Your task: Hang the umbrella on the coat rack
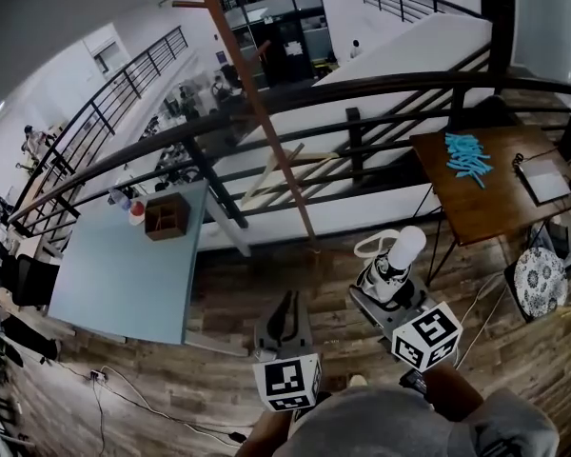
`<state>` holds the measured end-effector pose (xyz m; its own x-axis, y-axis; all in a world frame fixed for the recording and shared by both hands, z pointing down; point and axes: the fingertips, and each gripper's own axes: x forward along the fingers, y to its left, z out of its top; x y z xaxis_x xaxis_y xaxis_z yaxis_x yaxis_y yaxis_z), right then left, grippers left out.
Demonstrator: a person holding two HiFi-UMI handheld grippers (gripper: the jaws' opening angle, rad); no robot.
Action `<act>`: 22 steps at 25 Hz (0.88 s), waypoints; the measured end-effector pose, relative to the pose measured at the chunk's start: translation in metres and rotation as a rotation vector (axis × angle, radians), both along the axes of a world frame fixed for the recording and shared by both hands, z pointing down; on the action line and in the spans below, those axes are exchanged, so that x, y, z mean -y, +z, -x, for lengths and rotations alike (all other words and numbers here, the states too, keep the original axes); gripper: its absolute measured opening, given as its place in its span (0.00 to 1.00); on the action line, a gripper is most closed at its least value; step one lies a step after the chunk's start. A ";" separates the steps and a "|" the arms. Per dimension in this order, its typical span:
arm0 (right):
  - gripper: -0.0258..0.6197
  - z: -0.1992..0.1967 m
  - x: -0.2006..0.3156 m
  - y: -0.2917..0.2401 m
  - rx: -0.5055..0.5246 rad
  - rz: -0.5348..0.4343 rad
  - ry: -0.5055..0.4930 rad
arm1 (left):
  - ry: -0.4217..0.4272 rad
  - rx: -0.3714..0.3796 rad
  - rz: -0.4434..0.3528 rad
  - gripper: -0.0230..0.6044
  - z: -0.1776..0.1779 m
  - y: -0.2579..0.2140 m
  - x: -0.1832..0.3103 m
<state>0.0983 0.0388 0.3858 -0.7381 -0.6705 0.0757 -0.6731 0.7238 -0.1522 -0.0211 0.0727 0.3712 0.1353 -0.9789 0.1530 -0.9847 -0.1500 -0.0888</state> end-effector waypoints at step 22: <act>0.47 -0.008 0.002 0.000 -0.014 -0.014 0.003 | 0.037 0.017 -0.004 0.11 -0.020 0.001 0.003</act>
<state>0.1060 0.0371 0.3863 -0.7348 -0.6739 0.0768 -0.6774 0.7236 -0.1323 -0.0015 0.0699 0.3720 0.1687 -0.9739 0.1517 -0.9769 -0.1857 -0.1060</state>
